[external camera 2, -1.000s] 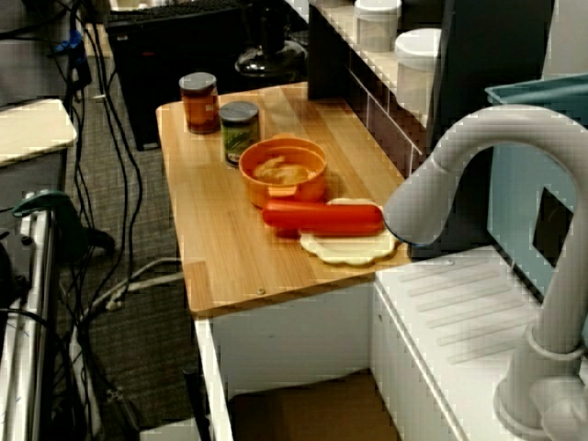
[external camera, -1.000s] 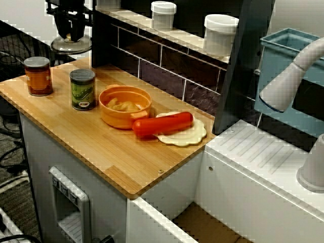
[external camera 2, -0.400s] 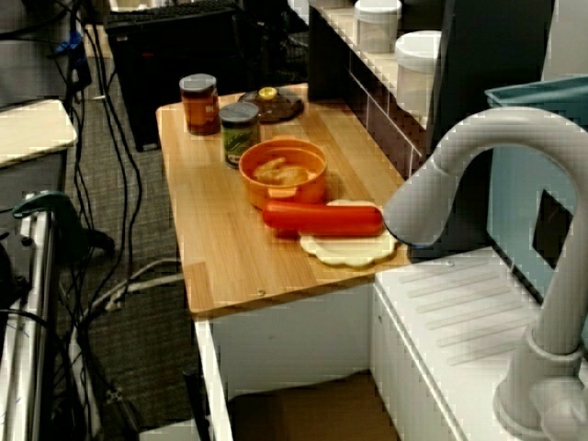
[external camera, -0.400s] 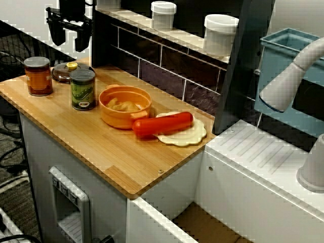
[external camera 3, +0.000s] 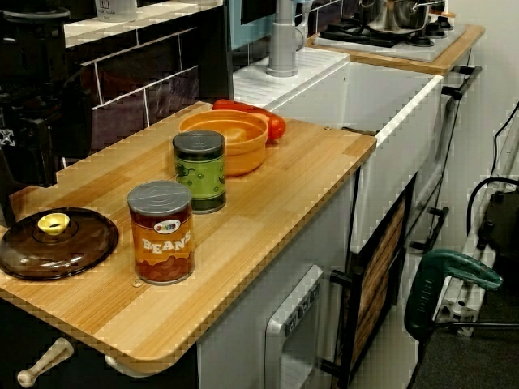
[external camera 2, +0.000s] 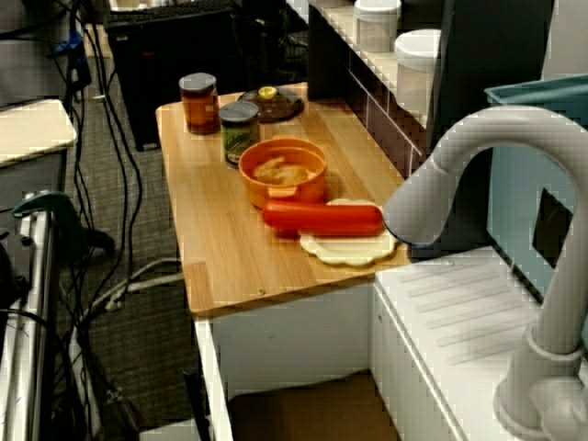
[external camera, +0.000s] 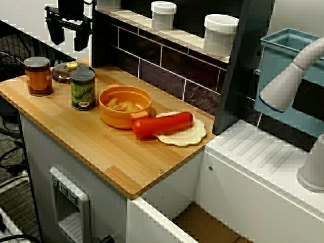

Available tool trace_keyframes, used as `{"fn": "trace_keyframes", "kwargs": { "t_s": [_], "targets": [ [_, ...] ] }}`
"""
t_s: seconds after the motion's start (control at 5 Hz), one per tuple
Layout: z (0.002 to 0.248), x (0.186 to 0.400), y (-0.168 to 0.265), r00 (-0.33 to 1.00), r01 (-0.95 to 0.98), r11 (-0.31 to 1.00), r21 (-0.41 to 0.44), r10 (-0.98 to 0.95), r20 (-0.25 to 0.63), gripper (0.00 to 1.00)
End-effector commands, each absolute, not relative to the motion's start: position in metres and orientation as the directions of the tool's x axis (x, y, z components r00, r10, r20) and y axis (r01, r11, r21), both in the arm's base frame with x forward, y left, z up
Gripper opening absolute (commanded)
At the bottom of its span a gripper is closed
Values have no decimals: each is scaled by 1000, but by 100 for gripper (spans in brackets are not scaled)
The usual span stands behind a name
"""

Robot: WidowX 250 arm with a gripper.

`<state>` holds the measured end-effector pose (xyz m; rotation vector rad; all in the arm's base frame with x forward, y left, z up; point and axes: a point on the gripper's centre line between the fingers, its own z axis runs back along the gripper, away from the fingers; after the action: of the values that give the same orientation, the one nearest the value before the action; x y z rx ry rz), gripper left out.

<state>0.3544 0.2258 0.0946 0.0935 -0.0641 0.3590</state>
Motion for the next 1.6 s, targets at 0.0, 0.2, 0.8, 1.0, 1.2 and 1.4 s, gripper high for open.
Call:
{"fn": "trace_keyframes", "kwargs": {
  "t_s": [0.0,0.2,0.8,1.0,1.2,1.4],
  "targets": [
    [143,332,235,953,-273,953,132,249,172,100],
    [145,322,229,965,-221,968,119,199,173,100],
    [143,298,239,976,-181,974,139,161,145,100],
    [142,290,244,980,-169,975,143,151,129,100],
    [144,284,248,983,-160,978,130,146,113,100],
    [144,280,249,986,-144,980,136,130,106,100]
  ]
}}
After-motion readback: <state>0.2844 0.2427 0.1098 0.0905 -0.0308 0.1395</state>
